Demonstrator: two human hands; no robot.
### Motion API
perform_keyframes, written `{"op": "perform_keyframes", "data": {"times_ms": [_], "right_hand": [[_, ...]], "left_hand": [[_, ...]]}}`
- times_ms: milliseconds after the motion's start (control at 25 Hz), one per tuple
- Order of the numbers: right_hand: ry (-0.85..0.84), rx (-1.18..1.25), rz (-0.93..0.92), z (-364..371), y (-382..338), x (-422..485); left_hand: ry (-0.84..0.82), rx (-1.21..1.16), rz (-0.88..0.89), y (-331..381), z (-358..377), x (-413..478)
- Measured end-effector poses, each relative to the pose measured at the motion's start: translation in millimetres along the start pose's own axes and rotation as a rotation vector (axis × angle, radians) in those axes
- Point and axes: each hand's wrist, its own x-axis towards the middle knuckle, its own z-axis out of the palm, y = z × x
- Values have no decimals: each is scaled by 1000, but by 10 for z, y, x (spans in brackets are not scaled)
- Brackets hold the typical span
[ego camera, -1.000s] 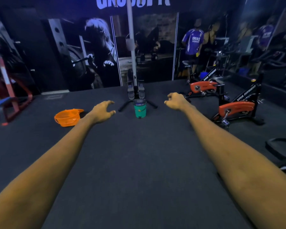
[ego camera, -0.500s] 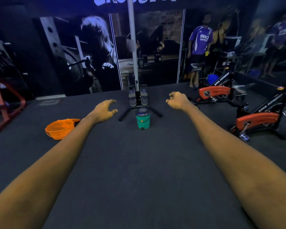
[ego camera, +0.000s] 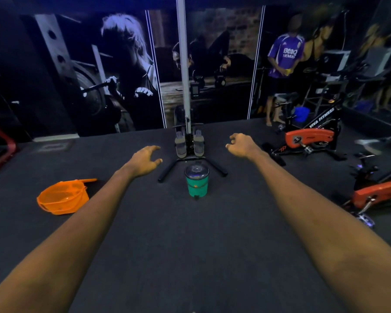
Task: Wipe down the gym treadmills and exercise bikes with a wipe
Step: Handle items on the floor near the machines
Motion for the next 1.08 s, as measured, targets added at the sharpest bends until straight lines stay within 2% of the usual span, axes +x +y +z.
{"op": "perform_keyframes", "data": {"times_ms": [360,760,1080], "right_hand": [[-11,-11,93,414,-19,2738],[-151,-14,221,1393,538,5345],[-309,-38,351,2291,840,6834]], "left_hand": [[-80,-26,-10,-934,233,2767],[-254,-44,-79,-1628,1276,5329],[-393,-147,-208,-2220,2352,6844]]}}
